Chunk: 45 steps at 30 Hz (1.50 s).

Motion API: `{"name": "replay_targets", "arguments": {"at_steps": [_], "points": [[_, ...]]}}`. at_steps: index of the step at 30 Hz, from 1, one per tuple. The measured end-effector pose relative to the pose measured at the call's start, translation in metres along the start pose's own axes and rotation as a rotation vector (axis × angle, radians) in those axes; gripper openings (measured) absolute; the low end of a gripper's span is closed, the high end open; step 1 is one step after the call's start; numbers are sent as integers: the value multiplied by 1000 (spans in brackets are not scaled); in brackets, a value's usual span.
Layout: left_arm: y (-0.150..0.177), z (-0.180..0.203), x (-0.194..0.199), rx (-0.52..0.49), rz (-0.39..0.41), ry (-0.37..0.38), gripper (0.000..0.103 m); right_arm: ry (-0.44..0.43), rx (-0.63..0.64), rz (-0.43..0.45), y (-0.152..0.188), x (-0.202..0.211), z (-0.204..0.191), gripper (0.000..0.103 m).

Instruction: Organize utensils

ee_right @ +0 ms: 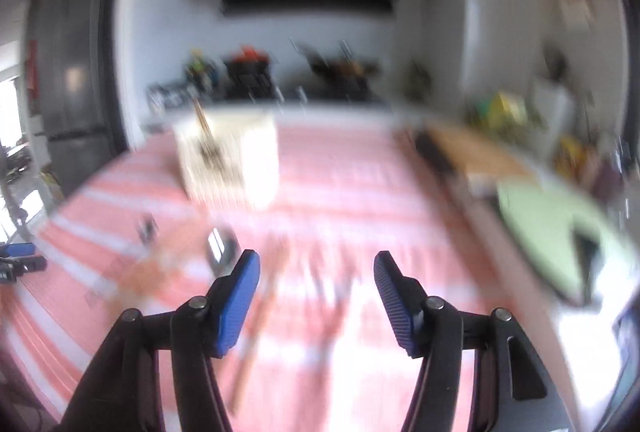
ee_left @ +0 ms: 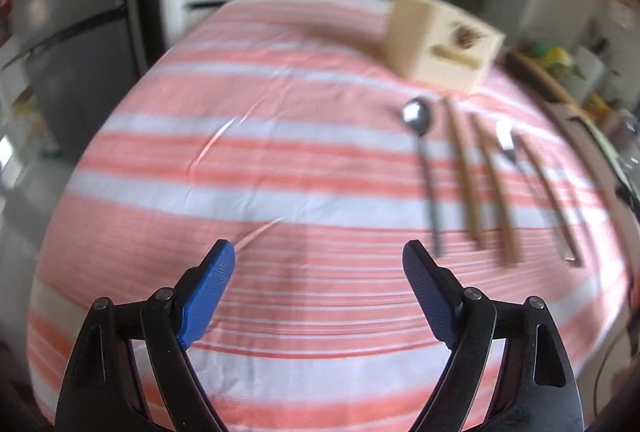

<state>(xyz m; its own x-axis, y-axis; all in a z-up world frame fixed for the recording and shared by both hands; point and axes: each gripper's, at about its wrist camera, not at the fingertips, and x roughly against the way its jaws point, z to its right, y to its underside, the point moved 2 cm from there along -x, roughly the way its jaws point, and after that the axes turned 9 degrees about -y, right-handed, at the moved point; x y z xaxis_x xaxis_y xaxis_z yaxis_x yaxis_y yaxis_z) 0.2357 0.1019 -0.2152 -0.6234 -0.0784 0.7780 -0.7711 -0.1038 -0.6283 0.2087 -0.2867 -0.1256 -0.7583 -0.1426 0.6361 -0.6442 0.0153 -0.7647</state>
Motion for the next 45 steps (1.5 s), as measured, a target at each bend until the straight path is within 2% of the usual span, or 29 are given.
{"name": "replay_targets", "arguments": {"at_steps": [2, 6, 8, 10, 11, 14, 45], "points": [[-4, 0, -7, 15, 0, -17, 87, 26, -55, -61, 24, -16, 14, 61], [-19, 7, -23, -48, 37, -66, 89, 37, -31, -138, 36, -40, 14, 61], [-25, 9, -42, -74, -13, -56, 89, 60, -20, -182, 40, -56, 13, 61], [-30, 3, -53, -71, -33, -51, 95, 74, -28, -231, 50, -68, 14, 61], [-31, 3, -55, -73, -41, -42, 99, 69, -37, -222, 50, -67, 16, 61], [-28, 10, -56, -113, -52, -55, 102, 61, -63, -230, 49, -68, 20, 62], [-29, 9, -57, -117, -55, -57, 103, 54, -81, -223, 49, -69, 23, 64]]}}
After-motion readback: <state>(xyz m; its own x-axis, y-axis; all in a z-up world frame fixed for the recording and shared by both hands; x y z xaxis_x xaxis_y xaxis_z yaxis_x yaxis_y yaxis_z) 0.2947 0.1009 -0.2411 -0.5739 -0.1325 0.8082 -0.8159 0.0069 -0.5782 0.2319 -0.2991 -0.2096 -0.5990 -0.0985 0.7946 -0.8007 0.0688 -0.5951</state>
